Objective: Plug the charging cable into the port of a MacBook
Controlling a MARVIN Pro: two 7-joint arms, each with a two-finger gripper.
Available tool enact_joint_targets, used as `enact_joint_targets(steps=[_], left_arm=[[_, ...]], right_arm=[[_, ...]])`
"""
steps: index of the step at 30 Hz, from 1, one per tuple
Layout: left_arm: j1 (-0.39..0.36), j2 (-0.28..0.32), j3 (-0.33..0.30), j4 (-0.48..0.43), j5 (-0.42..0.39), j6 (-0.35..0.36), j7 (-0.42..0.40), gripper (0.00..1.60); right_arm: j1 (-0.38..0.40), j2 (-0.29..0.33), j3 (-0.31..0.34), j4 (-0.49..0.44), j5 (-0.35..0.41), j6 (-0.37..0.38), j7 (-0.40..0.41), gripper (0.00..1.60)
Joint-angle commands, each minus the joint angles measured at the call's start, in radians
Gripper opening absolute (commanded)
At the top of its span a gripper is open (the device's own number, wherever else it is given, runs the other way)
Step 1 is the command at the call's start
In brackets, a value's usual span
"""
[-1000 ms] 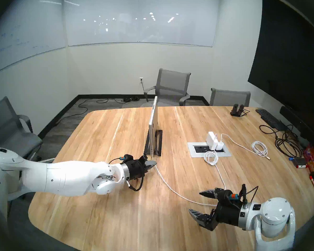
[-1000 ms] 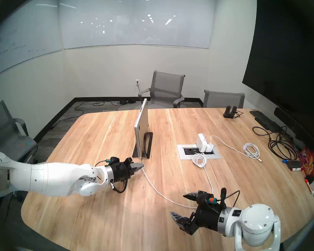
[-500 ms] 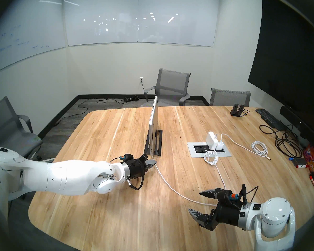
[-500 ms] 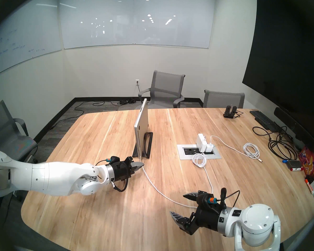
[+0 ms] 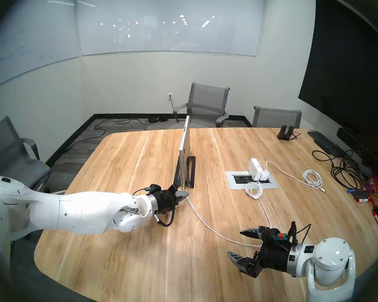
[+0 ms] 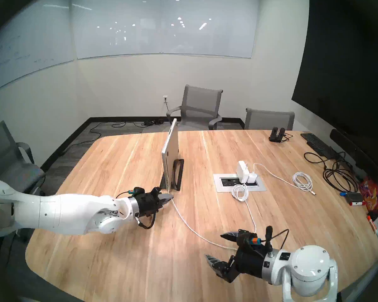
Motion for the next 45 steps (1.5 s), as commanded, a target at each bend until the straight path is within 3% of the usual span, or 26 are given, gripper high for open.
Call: enact_joint_targets(steps=[1, 12, 16, 18, 21, 23, 30, 31, 32, 34, 36, 45], left_arm=[[0.031, -0.012, 0.031, 0.033, -0.001, -0.004, 0.030, 0.00], [0.026, -0.023, 0.039, 0.043, -0.007, -0.008, 0.053, 0.00], [0.024, -0.027, 0.042, 0.048, -0.008, -0.010, 0.062, 0.11], [0.024, -0.029, 0.043, 0.050, -0.008, -0.011, 0.064, 0.28], [0.022, -0.032, 0.045, 0.051, -0.009, -0.012, 0.070, 0.33], [0.022, -0.035, 0.046, 0.053, -0.010, -0.014, 0.074, 0.50], [0.025, -0.051, 0.054, 0.065, -0.009, -0.024, 0.085, 0.79], [0.026, -0.052, 0.055, 0.067, -0.010, -0.025, 0.085, 0.98], [0.026, -0.054, 0.055, 0.068, -0.010, -0.026, 0.086, 1.05], [0.025, -0.056, 0.058, 0.068, -0.010, -0.030, 0.089, 1.38], [0.022, -0.057, 0.061, 0.066, -0.007, -0.034, 0.093, 1.60], [0.018, -0.057, 0.077, 0.059, 0.005, -0.055, 0.107, 1.60]], right_arm=[[0.001, 0.001, 0.002, -0.016, 0.002, 0.000, 0.001, 1.60], [0.002, 0.000, 0.002, -0.016, 0.001, -0.001, 0.002, 1.60], [0.002, -0.001, 0.003, -0.016, 0.000, -0.001, 0.003, 1.60], [0.002, -0.001, 0.003, -0.016, 0.000, -0.001, 0.003, 1.60], [0.002, -0.001, 0.003, -0.016, 0.000, -0.001, 0.003, 1.60], [0.002, -0.001, 0.003, -0.015, 0.000, -0.001, 0.004, 1.60], [0.003, -0.002, 0.003, -0.015, -0.001, -0.002, 0.004, 1.60], [0.003, -0.002, 0.003, -0.015, -0.001, -0.002, 0.004, 1.60], [0.003, -0.002, 0.003, -0.015, -0.001, -0.002, 0.004, 1.60], [0.003, -0.003, 0.003, -0.015, -0.002, -0.002, 0.005, 1.60], [0.003, -0.003, 0.003, -0.015, -0.002, -0.002, 0.005, 1.60], [0.004, -0.004, 0.003, -0.014, -0.003, -0.003, 0.006, 1.60]])
